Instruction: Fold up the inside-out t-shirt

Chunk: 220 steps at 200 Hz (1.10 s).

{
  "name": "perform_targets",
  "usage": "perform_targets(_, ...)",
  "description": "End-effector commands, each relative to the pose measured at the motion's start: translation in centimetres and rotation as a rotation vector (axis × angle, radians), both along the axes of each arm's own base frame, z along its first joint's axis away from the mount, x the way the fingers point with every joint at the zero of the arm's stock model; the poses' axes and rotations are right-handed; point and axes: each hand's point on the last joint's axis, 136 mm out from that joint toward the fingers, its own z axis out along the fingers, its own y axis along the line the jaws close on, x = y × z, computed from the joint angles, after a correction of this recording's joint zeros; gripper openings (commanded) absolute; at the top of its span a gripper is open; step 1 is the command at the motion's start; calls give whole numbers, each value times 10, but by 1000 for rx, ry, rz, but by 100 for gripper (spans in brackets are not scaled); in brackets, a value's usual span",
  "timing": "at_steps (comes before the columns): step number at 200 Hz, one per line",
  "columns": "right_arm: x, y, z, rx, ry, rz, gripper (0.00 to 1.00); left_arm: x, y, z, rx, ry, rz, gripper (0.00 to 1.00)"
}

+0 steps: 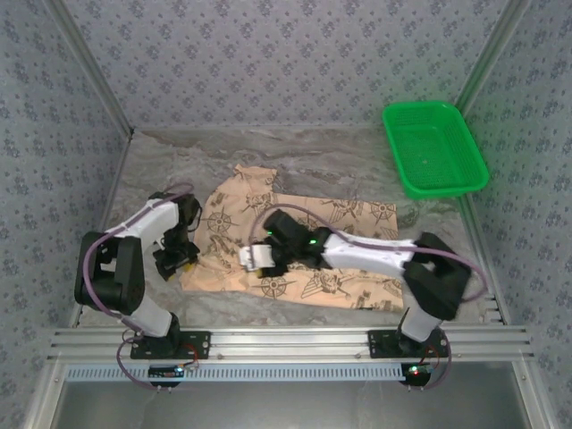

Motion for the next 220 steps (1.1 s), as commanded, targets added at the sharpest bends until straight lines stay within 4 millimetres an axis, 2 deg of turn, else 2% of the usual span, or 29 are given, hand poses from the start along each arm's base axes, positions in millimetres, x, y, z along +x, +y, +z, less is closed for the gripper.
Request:
perform_targets(1,10,47,-1,115,78,-66,48,-18,-10,-15,-20,79,99,48)
perform_targets(7,11,50,-11,102,97,-74,48,-21,-9,-19,-11,90,109,48)
perform_targets(9,14,57,-4,121,94,-73,48,-22,-8,-21,-7,96,113,48)
perform_targets(16,13,63,-7,120,114,-63,49,-24,-9,-25,-5,104,126,48)
perform_targets(43,15,69,-25,102,150,-88,48,-23,-9,-38,-6,112,136,46)
perform_targets(59,24,69,-37,74,145,-129,41,-22,-3,-42,10,124,131,33)
perform_targets(67,28,68,-41,58,134,-146,35,-23,1,-42,19,135,136,13)
perform_targets(74,30,66,-45,45,126,-156,32,-24,6,-41,29,142,145,0)
perform_targets(91,28,61,-54,27,136,-163,22,-22,13,-37,27,135,150,0)
perform_targets(105,26,59,-54,39,156,-171,11,-20,17,-31,25,123,149,0)
perform_targets(113,25,58,-53,48,166,-178,0,-18,17,-27,17,108,147,0)
perform_targets(132,26,54,-48,69,174,-200,0,-12,14,-19,-17,71,149,0)
perform_targets(147,28,57,-33,115,181,-209,0,-10,10,-15,-48,50,154,0)
perform_targets(150,23,50,-42,93,201,-206,0,-10,9,-15,-53,48,152,0)
perform_targets(154,19,49,-42,90,219,-192,0,-9,8,-14,-61,42,152,0)
perform_targets(157,18,49,-40,93,231,-188,6,-9,7,-14,-63,41,153,0)
perform_targets(168,8,51,-38,94,286,-160,40,-10,7,-13,-70,39,153,0)
perform_targets(173,2,51,-40,87,314,-149,48,-11,7,-13,-68,40,152,0)
perform_targets(176,4,59,-29,113,313,-143,51,-11,7,-13,-69,38,150,0)
perform_targets(196,0,69,-28,137,368,-150,54,-13,9,-17,-62,46,152,0)
perform_targets(220,6,71,-43,119,366,-188,51,-19,8,-25,-75,69,166,0)
